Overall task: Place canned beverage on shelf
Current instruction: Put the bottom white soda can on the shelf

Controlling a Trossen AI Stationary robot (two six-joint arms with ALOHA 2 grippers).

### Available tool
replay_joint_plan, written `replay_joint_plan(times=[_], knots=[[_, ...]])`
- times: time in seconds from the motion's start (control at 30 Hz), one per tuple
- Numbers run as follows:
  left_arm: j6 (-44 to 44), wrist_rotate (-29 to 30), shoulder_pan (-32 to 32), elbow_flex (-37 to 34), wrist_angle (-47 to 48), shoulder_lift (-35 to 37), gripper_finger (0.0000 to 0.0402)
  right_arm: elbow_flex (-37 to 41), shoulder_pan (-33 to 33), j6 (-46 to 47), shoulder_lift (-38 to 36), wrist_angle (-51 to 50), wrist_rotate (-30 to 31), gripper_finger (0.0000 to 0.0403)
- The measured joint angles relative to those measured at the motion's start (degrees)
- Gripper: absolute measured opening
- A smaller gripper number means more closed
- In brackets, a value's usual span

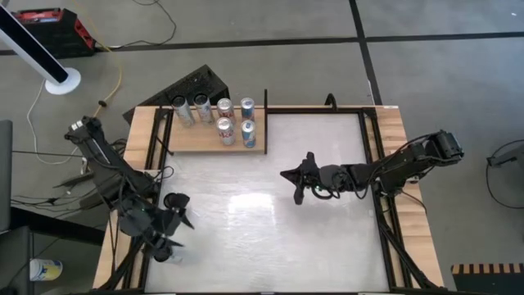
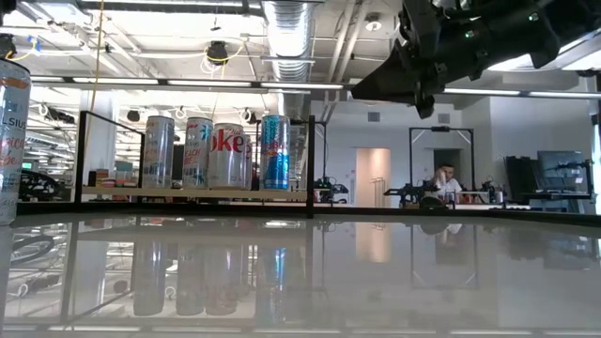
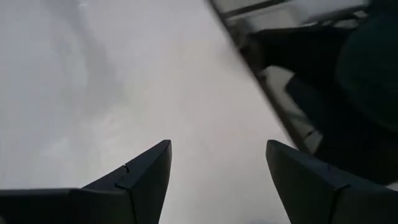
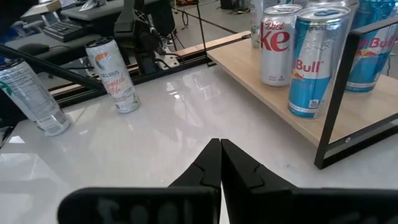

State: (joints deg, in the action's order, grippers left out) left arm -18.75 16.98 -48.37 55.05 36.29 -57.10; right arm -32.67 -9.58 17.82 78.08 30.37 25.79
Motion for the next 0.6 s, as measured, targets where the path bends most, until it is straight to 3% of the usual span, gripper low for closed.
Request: replay_joint_plan(times=[0.2,0.47,0.6], knots=[[-4.9,0.6,0.4,0.0,4.3,-1.6,0.0259,0.0,0.0,-0.5,0.0,0.0,-0.1,0.0027],[-0.6,-0.5,0.5,3.7,6.0,-4.1,0.0293,0.0,-1.2,-0.3,0.0,0.0,-0.2,0.0027],[-1.0,-6.1,-0.5,5.3,8.1,-4.4,0.0297,0.0,-2.2,-0.3,0.0,0.0,-0.2,0.0027]])
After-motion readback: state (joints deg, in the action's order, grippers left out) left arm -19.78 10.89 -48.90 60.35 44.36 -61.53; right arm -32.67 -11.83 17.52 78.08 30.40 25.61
